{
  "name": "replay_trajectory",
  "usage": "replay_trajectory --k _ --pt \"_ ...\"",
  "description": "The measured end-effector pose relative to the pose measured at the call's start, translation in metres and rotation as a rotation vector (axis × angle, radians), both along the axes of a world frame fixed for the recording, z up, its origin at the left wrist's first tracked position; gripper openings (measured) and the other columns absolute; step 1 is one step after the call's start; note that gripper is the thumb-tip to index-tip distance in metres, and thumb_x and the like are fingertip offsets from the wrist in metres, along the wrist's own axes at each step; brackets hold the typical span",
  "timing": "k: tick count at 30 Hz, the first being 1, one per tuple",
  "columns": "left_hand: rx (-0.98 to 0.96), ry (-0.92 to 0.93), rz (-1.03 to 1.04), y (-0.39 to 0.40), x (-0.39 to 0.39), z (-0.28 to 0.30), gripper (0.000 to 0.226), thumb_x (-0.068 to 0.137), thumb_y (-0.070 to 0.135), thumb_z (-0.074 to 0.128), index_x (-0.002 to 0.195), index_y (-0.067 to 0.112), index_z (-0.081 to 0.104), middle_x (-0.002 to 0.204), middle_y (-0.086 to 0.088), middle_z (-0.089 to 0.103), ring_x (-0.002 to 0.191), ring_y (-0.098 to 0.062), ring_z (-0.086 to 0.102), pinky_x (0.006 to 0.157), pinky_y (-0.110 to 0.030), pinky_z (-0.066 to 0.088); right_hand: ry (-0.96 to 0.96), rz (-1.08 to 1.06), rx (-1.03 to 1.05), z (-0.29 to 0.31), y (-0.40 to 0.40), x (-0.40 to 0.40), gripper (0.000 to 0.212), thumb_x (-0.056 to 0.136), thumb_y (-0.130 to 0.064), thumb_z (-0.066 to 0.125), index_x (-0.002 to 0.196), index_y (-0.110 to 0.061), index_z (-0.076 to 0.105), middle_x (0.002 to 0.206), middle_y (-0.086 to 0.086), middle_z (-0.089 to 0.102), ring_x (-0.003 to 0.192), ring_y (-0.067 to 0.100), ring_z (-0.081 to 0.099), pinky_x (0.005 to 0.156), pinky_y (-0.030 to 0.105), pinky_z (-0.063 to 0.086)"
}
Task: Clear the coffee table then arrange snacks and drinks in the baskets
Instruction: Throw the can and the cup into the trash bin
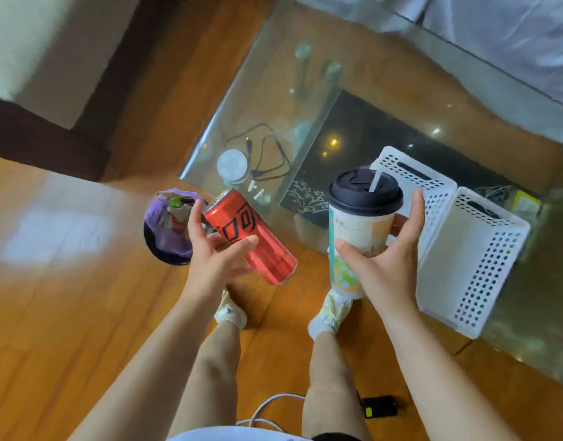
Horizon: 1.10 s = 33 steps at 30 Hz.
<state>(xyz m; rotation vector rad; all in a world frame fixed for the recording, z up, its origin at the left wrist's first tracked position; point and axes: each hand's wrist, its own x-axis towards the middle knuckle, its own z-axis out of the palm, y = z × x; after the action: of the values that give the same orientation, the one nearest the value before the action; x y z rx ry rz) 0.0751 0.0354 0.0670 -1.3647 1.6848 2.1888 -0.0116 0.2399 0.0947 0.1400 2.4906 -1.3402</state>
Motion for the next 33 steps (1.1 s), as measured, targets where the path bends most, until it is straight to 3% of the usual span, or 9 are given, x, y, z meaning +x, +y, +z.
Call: replay_trajectory --k 4,7,12,17,20,22,27,31,33 --pt "-0.036 -0.06 0.069 -0.07 0.045 0.004 0.085 0.06 0.016 0.073 0.116 0.066 0.033 0.106 -0.003 0.061 0.086 -0.014 0.068 0.066 -0.042 0.059 -0.054 0.1 -0.078 0.0 -0.069 0.026 0.12 0.061 -0.011 0.08 0.137 -0.057 -0.001 0.151 -0.01 0.023 0.134 0.014 0.038 0.104 0.048 0.043" --pt "-0.053 -0.078 0.154 -0.115 0.078 -0.002 0.081 0.058 0.012 0.075 0.119 0.052 0.039 0.11 -0.004 0.056 0.098 -0.018 0.064 0.061 -0.036 0.058 -0.131 0.15 -0.12 -0.004 -0.117 0.04 0.124 0.059 -0.006 0.081 0.139 -0.053 -0.001 0.153 -0.007 0.022 0.135 0.011 0.036 0.108 0.048 0.038" --pt "-0.154 -0.131 0.266 -0.172 0.12 -0.025 0.074 0.062 0.01 0.08 0.113 0.042 0.038 0.113 0.003 0.049 0.078 0.01 0.065 0.061 -0.034 0.059 -0.185 0.207 -0.105 -0.025 -0.184 0.052 0.118 0.057 -0.008 0.083 0.143 -0.039 0.009 0.15 -0.008 0.027 0.134 0.007 0.034 0.111 0.041 0.034" --pt "-0.254 -0.191 0.367 -0.19 0.128 -0.072 0.087 0.055 -0.001 0.083 0.114 0.041 0.033 0.118 -0.003 0.049 0.092 -0.021 0.066 0.063 -0.03 0.059 -0.267 0.22 -0.077 -0.076 -0.229 0.052 0.101 0.054 -0.006 0.084 0.139 -0.02 0.031 0.137 -0.001 0.048 0.125 0.012 0.046 0.108 0.039 0.038" --pt "-0.288 -0.19 0.396 -0.192 0.12 -0.114 0.092 0.053 -0.006 0.082 0.121 0.037 0.036 0.114 0.012 0.05 0.106 -0.017 0.059 0.084 -0.041 0.056 -0.294 0.268 -0.148 -0.117 -0.248 0.056 0.093 0.054 0.005 0.081 0.132 -0.017 0.037 0.124 -0.003 0.053 0.107 -0.008 0.052 0.098 0.017 0.042" --pt "-0.298 -0.157 0.393 -0.193 0.11 -0.146 0.083 0.055 -0.007 0.08 0.116 0.032 0.039 0.109 0.013 0.053 0.104 -0.015 0.057 0.087 -0.032 0.053 -0.273 0.306 -0.206 -0.147 -0.26 0.059 0.089 0.053 0.012 0.078 0.128 -0.014 0.038 0.116 -0.006 0.053 0.097 -0.02 0.051 0.086 0.001 0.039" --pt "-0.252 -0.111 0.36 -0.188 0.09 -0.213 0.075 0.055 -0.005 0.071 0.109 0.036 0.041 0.118 0.0 0.054 0.101 -0.01 0.058 0.078 -0.017 0.048 -0.325 0.311 -0.272 -0.218 -0.284 0.065 0.086 0.054 0.011 0.079 0.115 -0.033 0.037 0.115 -0.014 0.05 0.102 -0.009 0.051 0.087 0.002 0.039" --pt "-0.132 -0.144 0.262 -0.184 0.097 -0.24 0.092 0.064 -0.015 0.063 0.136 0.031 0.031 0.134 0.007 0.042 0.12 -0.012 0.048 0.094 -0.027 0.046 -0.494 0.438 -0.179 -0.254 -0.284 0.065 0.105 0.061 0.012 0.076 0.142 -0.027 0.02 0.144 -0.006 0.033 0.129 0.002 0.032 0.098 0.011 0.034" --pt "-0.026 -0.228 0.21 -0.181 0.104 -0.241 0.099 0.069 -0.017 0.061 0.147 0.025 0.018 0.149 0.003 0.028 0.133 -0.014 0.036 0.099 -0.029 0.041 -0.589 0.483 -0.04 -0.259 -0.277 0.068 0.109 0.063 0.015 0.072 0.147 -0.024 0.013 0.151 0.0 0.024 0.129 0.004 0.026 0.089 0.008 0.035"
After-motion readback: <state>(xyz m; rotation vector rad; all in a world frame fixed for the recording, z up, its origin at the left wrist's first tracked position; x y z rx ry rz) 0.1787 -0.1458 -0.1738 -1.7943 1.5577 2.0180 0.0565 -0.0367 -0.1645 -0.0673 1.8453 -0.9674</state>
